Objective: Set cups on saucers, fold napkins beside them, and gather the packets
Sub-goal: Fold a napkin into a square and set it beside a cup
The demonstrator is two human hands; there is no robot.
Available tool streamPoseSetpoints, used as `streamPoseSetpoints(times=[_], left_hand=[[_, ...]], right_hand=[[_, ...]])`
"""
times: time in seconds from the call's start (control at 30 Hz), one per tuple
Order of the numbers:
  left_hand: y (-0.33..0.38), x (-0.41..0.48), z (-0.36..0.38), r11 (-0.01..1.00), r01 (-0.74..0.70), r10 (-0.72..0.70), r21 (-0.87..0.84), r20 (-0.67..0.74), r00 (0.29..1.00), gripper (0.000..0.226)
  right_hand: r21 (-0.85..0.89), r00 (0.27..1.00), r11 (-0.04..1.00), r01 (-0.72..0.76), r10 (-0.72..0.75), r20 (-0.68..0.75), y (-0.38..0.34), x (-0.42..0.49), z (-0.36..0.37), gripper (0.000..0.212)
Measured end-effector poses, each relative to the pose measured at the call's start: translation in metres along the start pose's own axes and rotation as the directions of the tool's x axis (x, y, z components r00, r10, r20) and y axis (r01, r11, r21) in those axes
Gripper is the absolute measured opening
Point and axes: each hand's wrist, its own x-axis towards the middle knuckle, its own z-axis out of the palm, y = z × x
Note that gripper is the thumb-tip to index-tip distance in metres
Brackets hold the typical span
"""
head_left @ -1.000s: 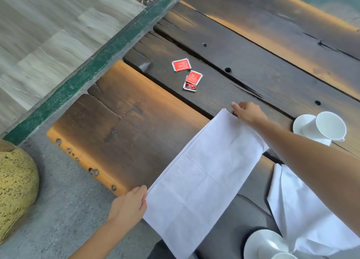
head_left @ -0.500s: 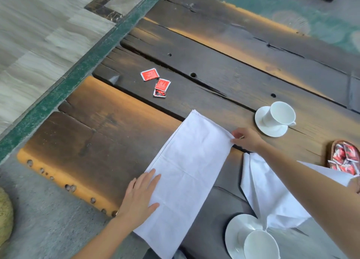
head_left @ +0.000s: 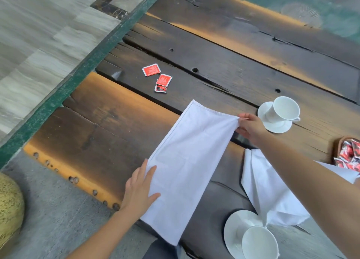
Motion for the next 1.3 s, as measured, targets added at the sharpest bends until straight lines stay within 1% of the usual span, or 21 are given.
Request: streamPoseSetpoints(times=[0.1, 0.13, 0.17, 0.23, 0.3, 0.33, 0.4, 0.47, 0.53, 0.63, 0.73, 0.77, 0.93, 1.03, 1.1, 1.13, 1.2, 1.23, 1.3], left_hand=[[0.007, 0.003, -0.002, 0.967, 0.144, -0.164, -0.211, -0.082, 0.983, 0.067], [0.008, 0.003, -0.001, 0.95, 0.166, -0.199, -0.265, -0.102, 0.975, 0.063], [0.009, 0.004, -0.001, 0.936, 0.177, -0.218, -0.303, -0.106, 0.97, 0.059], [0.011, 0.004, 0.001, 0.919, 0.184, -0.228, -0.349, -0.088, 0.97, 0.053], [0.012, 0.003, 0.003, 0.909, 0.188, -0.229, -0.372, -0.068, 0.971, 0.047], [0.012, 0.003, 0.003, 0.905, 0.192, -0.231, -0.38, -0.059, 0.971, 0.044], [0.013, 0.004, 0.003, 0.908, 0.181, -0.216, -0.377, -0.052, 0.975, 0.04], [0.014, 0.004, 0.002, 0.924, 0.162, -0.193, -0.346, -0.054, 0.98, 0.039], [0.015, 0.002, 0.001, 0.936, 0.15, -0.177, -0.319, -0.056, 0.983, 0.041], [0.015, -0.001, 0.001, 0.957, 0.12, -0.142, -0.263, -0.064, 0.988, 0.049], [0.015, -0.003, 0.005, 0.994, 0.054, -0.064, -0.099, -0.103, 0.993, 0.058], [0.015, -0.004, 0.006, 0.997, 0.039, -0.046, -0.068, -0.104, 0.993, 0.059], [0.014, 0.001, 0.009, 0.996, -0.072, 0.075, 0.051, -0.058, 0.995, 0.06], [0.013, 0.007, 0.008, 0.991, -0.078, 0.082, 0.104, -0.028, 0.996, 0.066], [0.012, 0.009, 0.007, 0.986, -0.082, 0.084, 0.147, -0.007, 0.996, 0.071], [0.012, 0.009, 0.006, 0.982, -0.09, 0.091, 0.169, 0.003, 0.996, 0.074], [0.014, 0.008, 0.004, 0.969, -0.106, 0.099, 0.225, 0.044, 0.994, 0.081], [0.016, 0.006, 0.003, 0.958, -0.116, 0.1, 0.263, 0.071, 0.992, 0.084], [0.022, 0.003, 0.001, 0.931, -0.14, 0.109, 0.336, 0.108, 0.988, 0.086]], right_hand=[[0.207, 0.999, 0.978, -0.012, 0.023, -0.05, -0.006, 0.008, 0.005, 0.027], [0.224, 0.997, 0.974, -0.028, 0.044, -0.063, -0.005, 0.01, 0.007, 0.03], [0.199, 0.994, 0.979, -0.041, 0.06, -0.089, -0.004, 0.01, 0.008, 0.034], [0.062, 0.982, 0.997, -0.043, 0.054, -0.182, 0.007, 0.008, 0.013, 0.044], [-0.108, 0.965, 0.994, -0.032, 0.003, -0.261, 0.024, 0.001, 0.016, 0.049], [-0.173, 0.968, 0.985, -0.025, -0.02, -0.252, 0.036, -0.002, 0.017, 0.05], [-0.313, 0.982, 0.95, 0.004, -0.063, -0.18, 0.056, -0.009, 0.019, 0.045], [-0.446, 0.987, 0.894, 0.043, -0.108, -0.122, 0.066, -0.013, 0.022, 0.039], [-0.48, 0.987, 0.875, 0.065, -0.129, -0.1, 0.069, -0.013, 0.027, 0.038], [-0.466, 0.984, 0.882, 0.071, -0.139, -0.114, 0.065, -0.007, 0.033, 0.033], [-0.428, 0.976, 0.895, 0.122, -0.187, -0.112, 0.056, 0.0, 0.038, 0.028], [-0.413, 0.974, 0.901, 0.132, -0.196, -0.115, 0.052, 0.002, 0.04, 0.027], [-0.346, 0.971, 0.927, 0.143, -0.2, -0.134, 0.035, 0.016, 0.049, 0.021], [-0.294, 0.968, 0.945, 0.141, -0.193, -0.158, 0.022, 0.021, 0.054, 0.024], [-0.303, 0.96, 0.94, 0.159, -0.219, -0.176, 0.017, 0.018, 0.054, 0.026], [-0.346, 0.95, 0.921, 0.18, -0.255, -0.182, 0.017, 0.013, 0.054, 0.028], [-0.486, 0.92, 0.838, 0.249, -0.362, -0.151, 0.02, -0.003, 0.053, 0.025], [-0.548, 0.914, 0.787, 0.285, -0.396, -0.093, 0.025, -0.015, 0.053, 0.021], [-0.643, 0.922, 0.684, 0.344, -0.375, 0.094, 0.038, -0.042, 0.055, 0.014]])
